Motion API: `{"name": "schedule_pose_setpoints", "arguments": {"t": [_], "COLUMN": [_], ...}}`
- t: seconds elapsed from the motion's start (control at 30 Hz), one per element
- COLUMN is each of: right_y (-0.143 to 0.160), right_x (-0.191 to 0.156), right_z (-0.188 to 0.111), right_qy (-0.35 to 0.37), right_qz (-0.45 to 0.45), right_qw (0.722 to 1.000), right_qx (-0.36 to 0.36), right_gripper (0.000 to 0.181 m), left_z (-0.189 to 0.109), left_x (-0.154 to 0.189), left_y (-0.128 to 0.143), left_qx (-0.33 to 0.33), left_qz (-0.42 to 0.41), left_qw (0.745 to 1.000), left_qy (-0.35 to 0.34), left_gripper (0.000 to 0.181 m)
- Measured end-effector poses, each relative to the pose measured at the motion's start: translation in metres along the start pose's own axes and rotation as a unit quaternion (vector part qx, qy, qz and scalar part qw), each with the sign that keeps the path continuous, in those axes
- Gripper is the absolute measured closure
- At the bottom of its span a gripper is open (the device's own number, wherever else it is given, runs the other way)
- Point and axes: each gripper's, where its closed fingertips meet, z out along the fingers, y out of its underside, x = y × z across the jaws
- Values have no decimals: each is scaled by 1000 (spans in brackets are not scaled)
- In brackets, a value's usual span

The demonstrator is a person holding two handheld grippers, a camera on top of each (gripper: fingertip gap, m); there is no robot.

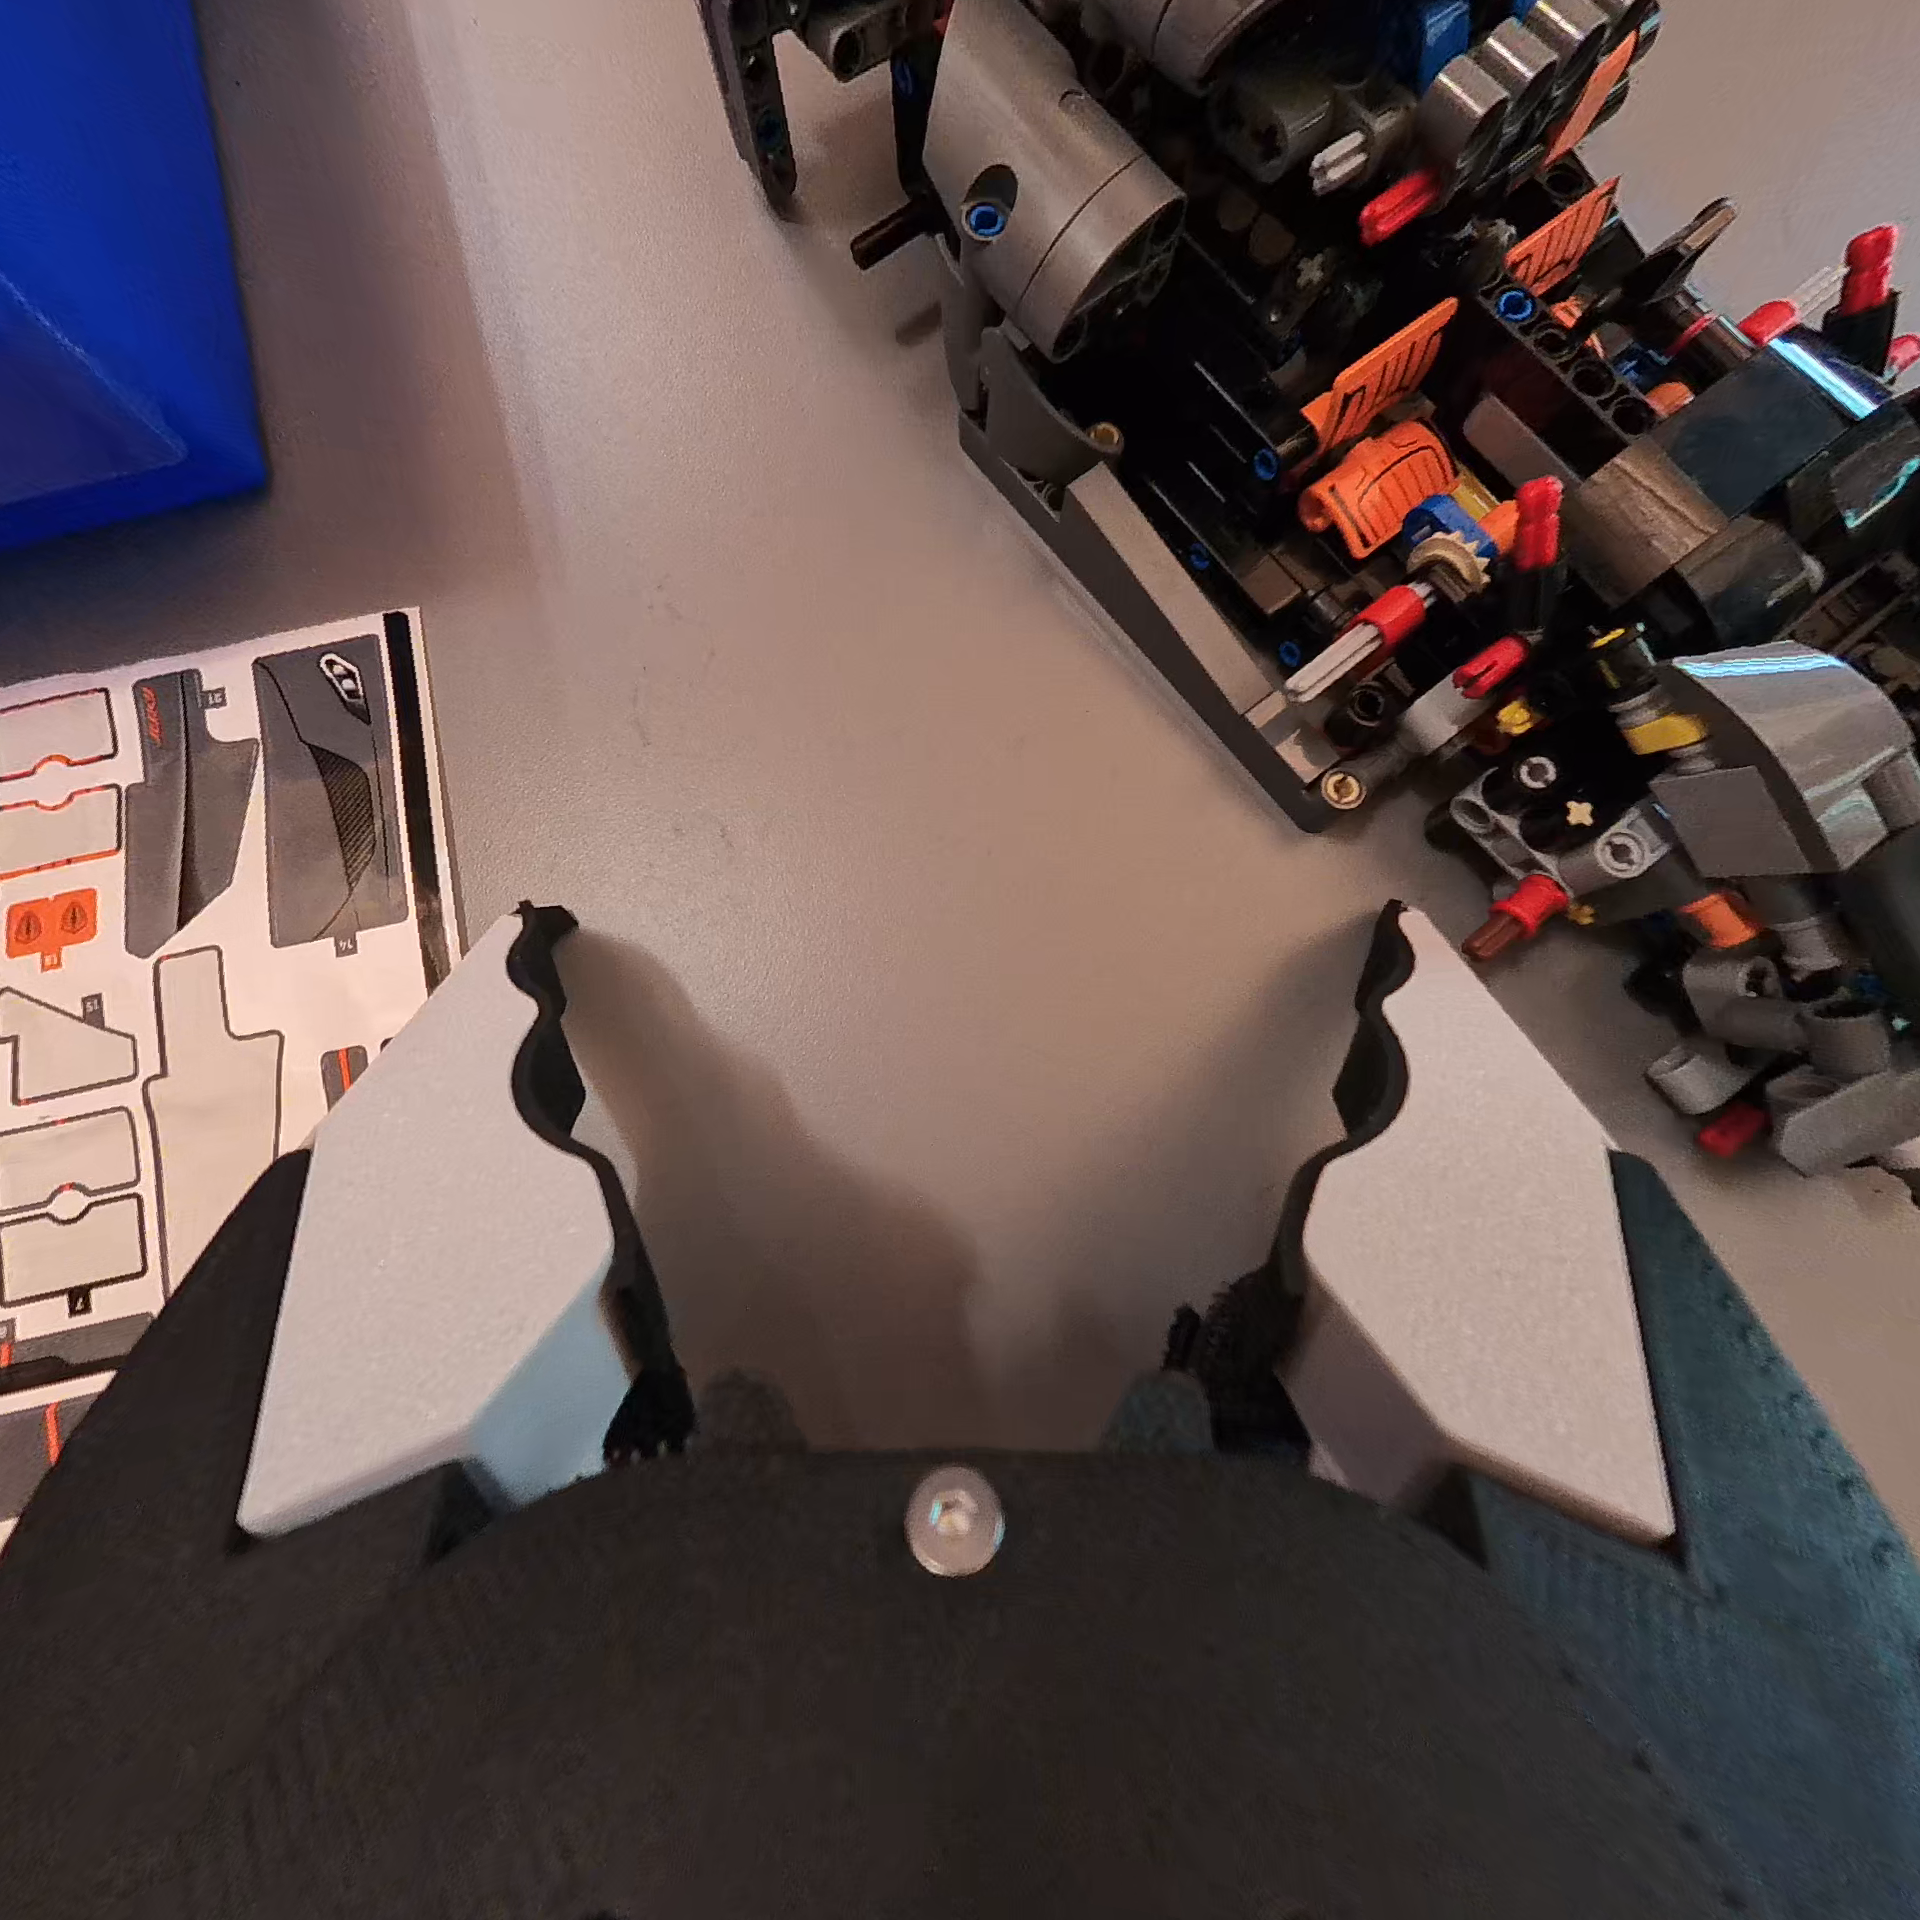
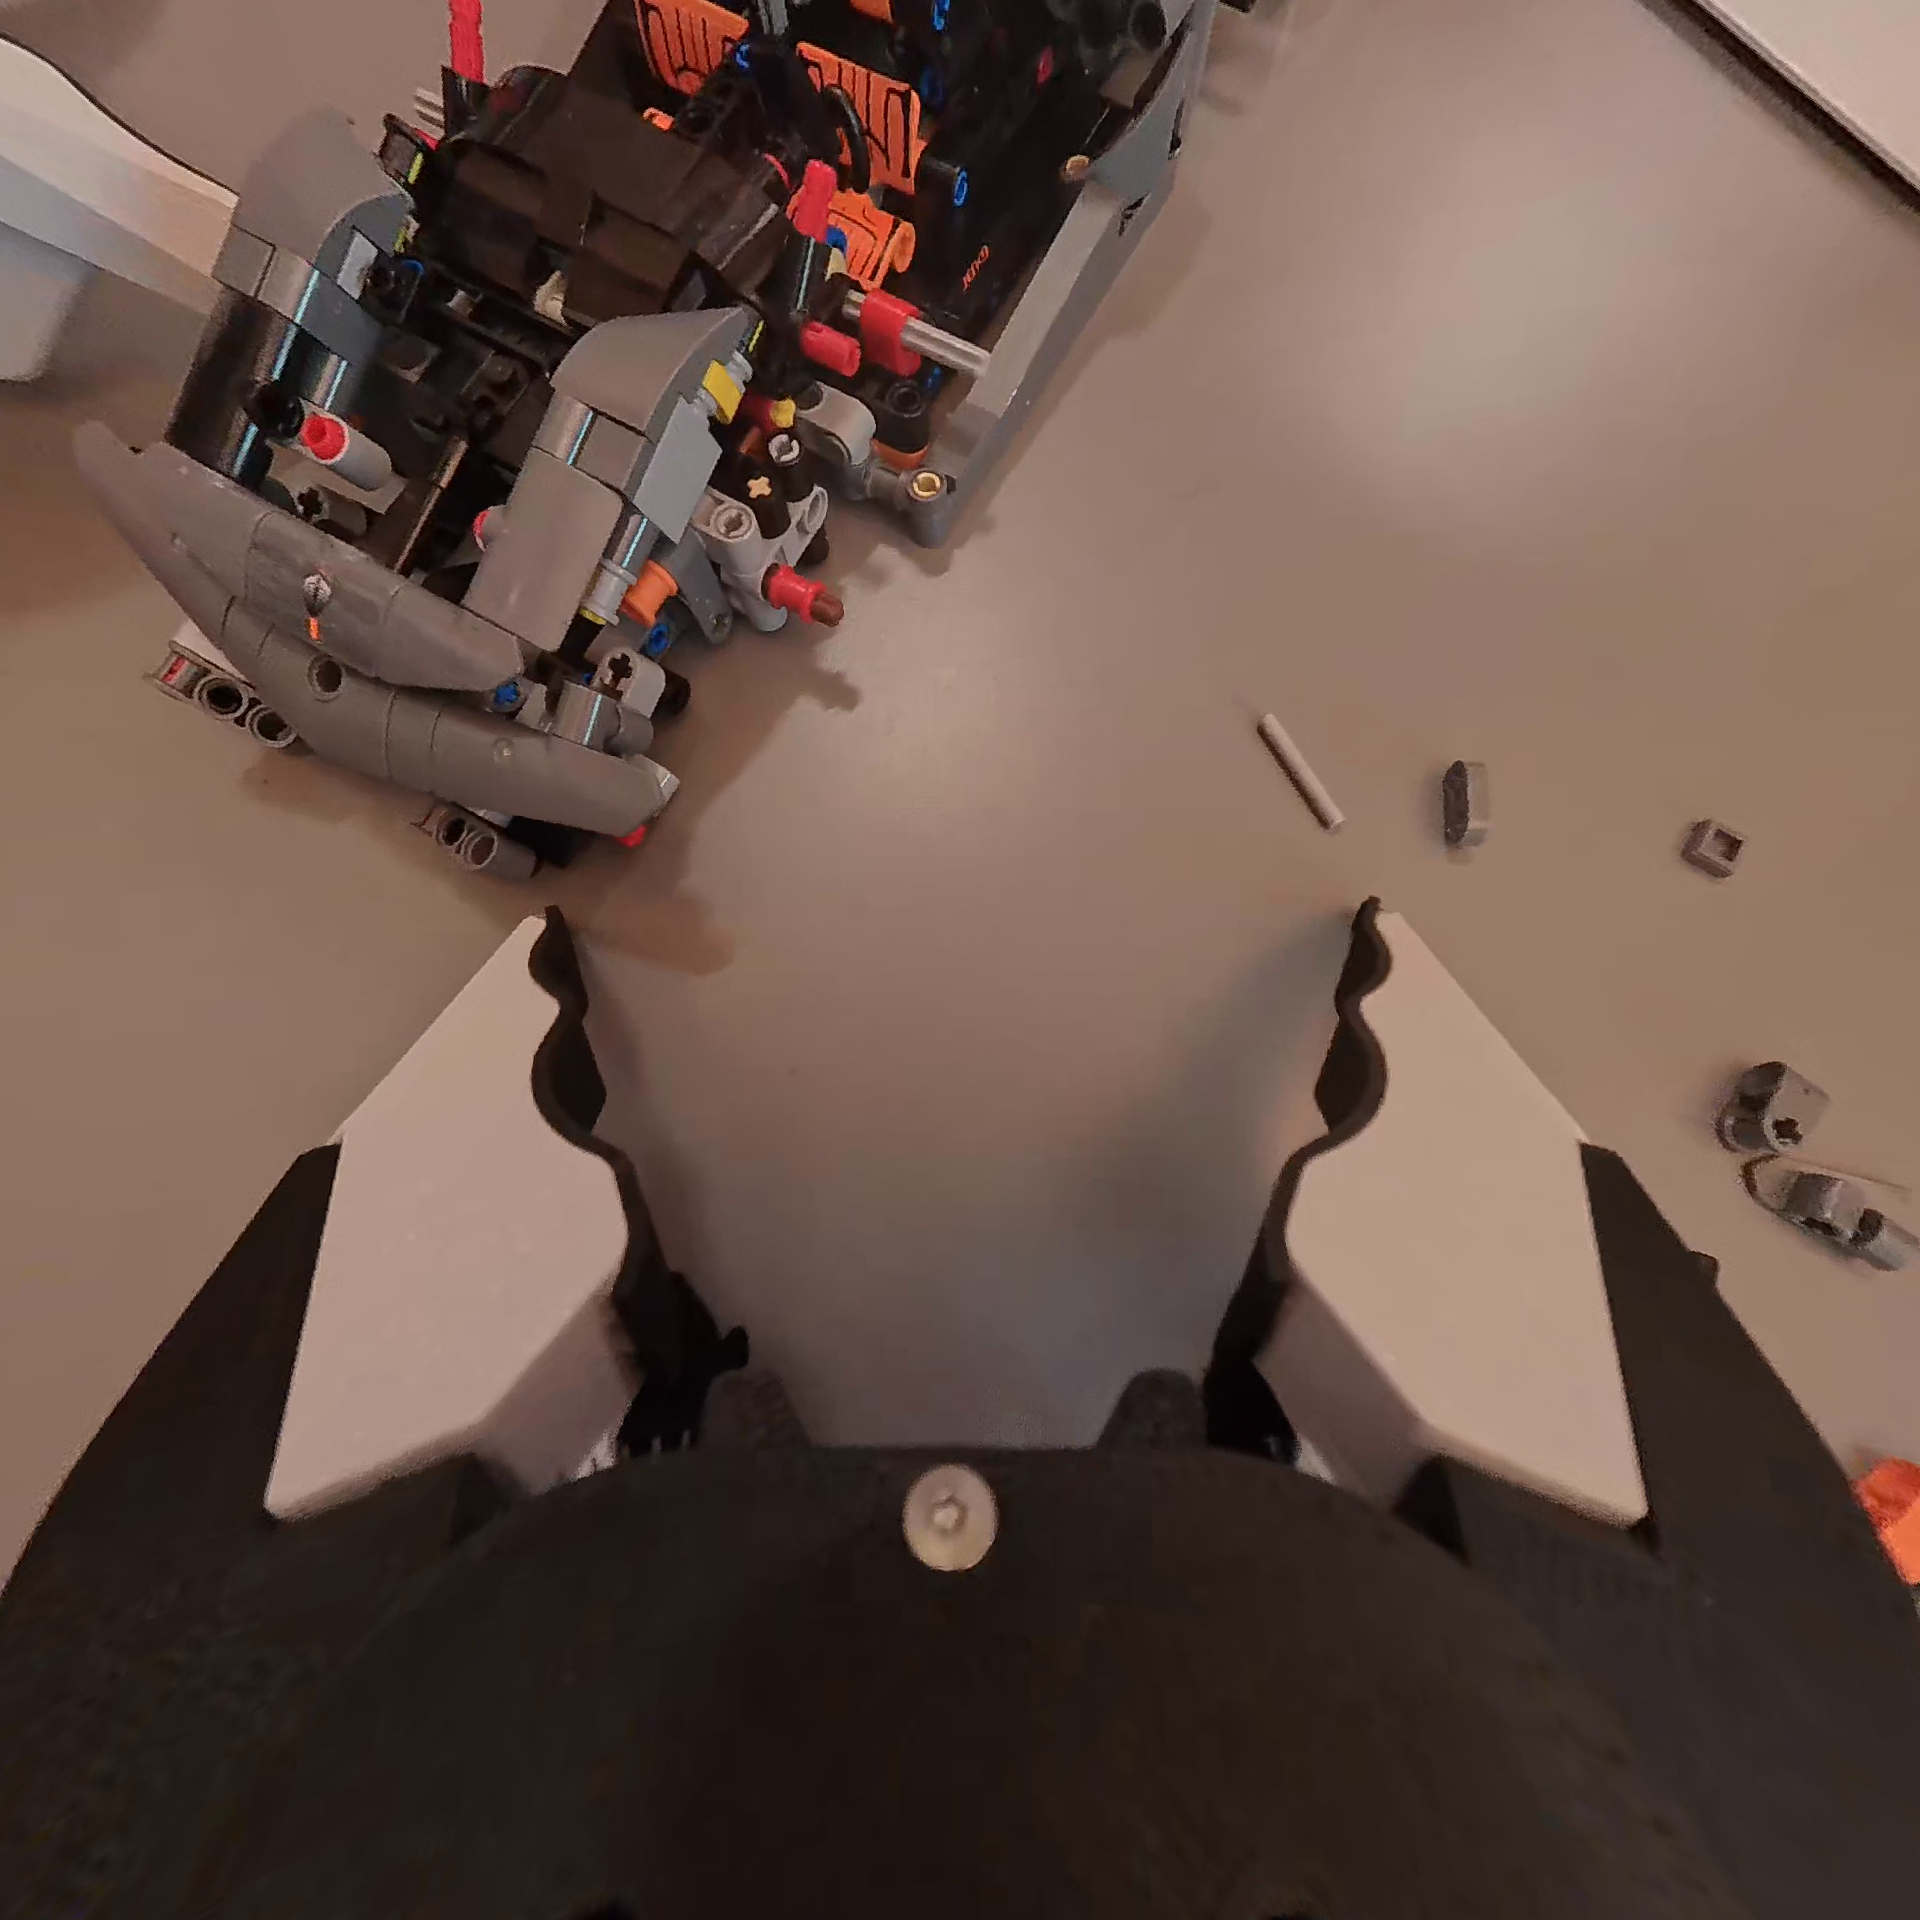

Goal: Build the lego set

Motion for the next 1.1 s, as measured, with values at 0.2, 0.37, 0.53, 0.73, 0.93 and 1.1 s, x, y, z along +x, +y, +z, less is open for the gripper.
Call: {"name": "schedule_pose_setpoints", "arguments": {"t": [0.2,0.37,0.53,0.73,0.93,1.1], "right_y": [1,3,2,2,2,2], "right_x": [3,-1,-1,-1,1,0], "right_z": [1,2,2,3,2,3], "right_qy": [3,-4,-2,-2,-7,-6], "right_qz": [7,-1,1,1,-2,-3], "right_qw": [1000,1000,1000,1000,1000,1000], "right_qx": [-6,-11,-11,-11,-11,-11], "right_gripper": [34,27,27,27,27,27], "left_z": [0,1,0,1,4,7], "left_x": [1,2,2,3,2,1], "left_y": [0,1,1,1,-1,-5], "left_qx": [-1,-3,-3,-3,-9,-9], "left_qz": [1,4,4,6,15,24], "left_qw": [1000,1000,1000,1000,1000,999], "left_qy": [1,4,4,5,13,21], "left_gripper": [34,31,31,28,23,23]}}
